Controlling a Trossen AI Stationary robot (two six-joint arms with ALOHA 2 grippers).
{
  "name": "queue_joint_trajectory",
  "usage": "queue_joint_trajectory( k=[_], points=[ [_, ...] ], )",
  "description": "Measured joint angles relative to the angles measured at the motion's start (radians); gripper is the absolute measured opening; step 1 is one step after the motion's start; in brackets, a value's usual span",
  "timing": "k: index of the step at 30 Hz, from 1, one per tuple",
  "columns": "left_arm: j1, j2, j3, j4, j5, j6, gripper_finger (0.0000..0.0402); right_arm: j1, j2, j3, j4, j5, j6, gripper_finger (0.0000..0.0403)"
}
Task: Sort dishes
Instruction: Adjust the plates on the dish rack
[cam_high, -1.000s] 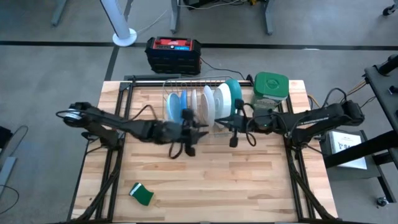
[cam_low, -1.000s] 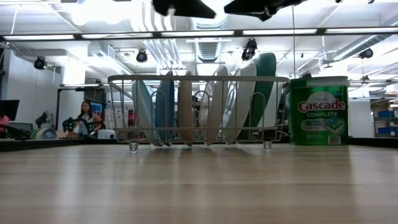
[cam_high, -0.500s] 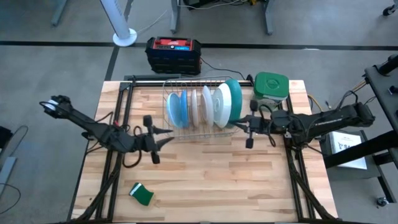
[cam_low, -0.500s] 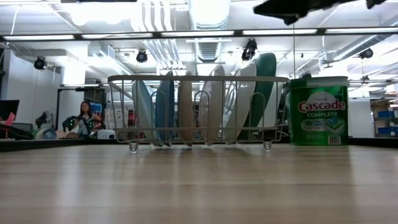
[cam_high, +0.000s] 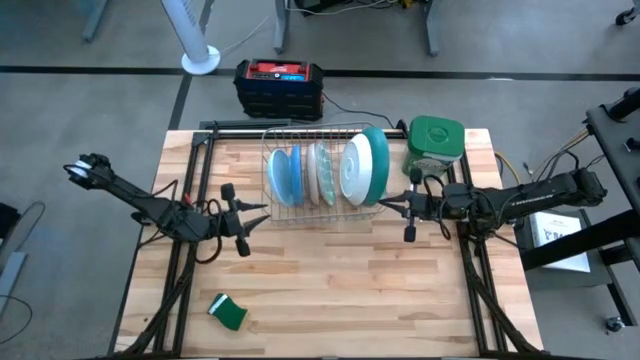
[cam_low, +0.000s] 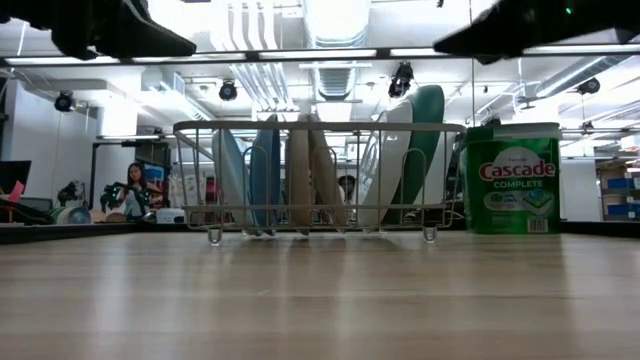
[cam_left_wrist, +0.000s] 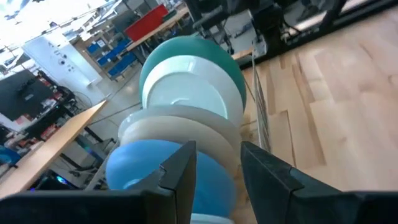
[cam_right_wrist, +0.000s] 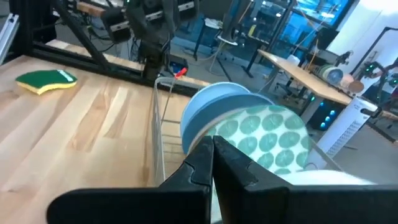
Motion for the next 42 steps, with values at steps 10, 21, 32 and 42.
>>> queue_joint_trajectory(
  k=[10, 21, 32, 42],
  points=[
    [0.027, 0.027, -0.013, 0.123, -0.033, -0.067, 0.0116, 0.0, 0.007, -0.017, 0.049, 0.034, 0.031, 0.0],
    [0.326, 0.394, 0.335, 0.123, 0.117, 0.11, 0.0116, -0.001, 0.006, -0.012, 0.028, 0.085, 0.075, 0.0],
    [0.537, 0.722, 0.616, -0.081, 0.166, 0.062, 0.0116, -0.001, 0.007, -0.011, -0.031, 0.087, 0.093, 0.0],
    [0.559, 0.74, 0.633, -0.11, 0.092, 0.046, 0.0116, -0.001, 0.007, -0.011, -0.044, 0.088, 0.097, 0.0]
  ],
)
